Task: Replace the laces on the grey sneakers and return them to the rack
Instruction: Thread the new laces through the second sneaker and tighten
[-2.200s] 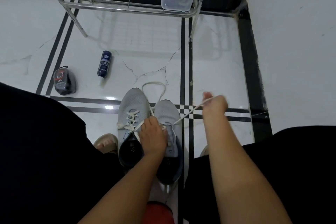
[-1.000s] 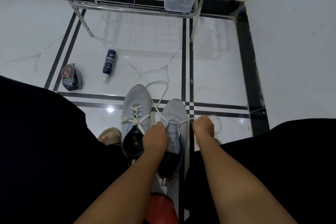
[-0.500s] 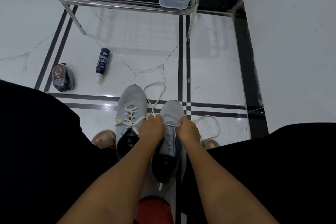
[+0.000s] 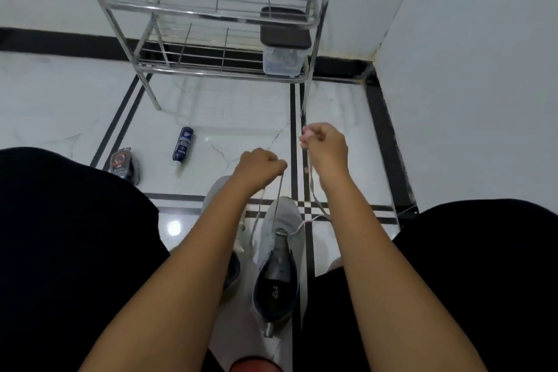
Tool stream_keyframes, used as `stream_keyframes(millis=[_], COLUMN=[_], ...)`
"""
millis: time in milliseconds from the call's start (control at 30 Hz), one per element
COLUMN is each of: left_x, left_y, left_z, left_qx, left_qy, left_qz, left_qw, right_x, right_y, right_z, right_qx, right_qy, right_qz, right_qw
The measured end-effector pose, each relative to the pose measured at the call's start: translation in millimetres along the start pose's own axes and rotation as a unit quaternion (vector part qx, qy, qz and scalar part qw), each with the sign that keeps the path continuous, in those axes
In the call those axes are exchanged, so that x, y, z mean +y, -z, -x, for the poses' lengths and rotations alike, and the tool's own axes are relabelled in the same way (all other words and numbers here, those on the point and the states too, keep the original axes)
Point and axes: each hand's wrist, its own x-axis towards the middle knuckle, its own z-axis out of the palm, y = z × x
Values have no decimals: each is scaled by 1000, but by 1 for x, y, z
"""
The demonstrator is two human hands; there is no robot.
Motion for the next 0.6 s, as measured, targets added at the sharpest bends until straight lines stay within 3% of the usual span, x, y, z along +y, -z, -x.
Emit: stream_keyframes(millis=[333,600], left_x=[110,156], left_y=[110,157], left_z=[64,99], left_qx=[64,83], left_qy=[-158,-244], left_qz=[77,114], left_qw=[982,959], right_x=[-138,-206], right_y=[74,107], right_z=[33,63], right_qx=[0,5], right_qy=[197,278], right_qz=[-5,15], right_qw=[980,960])
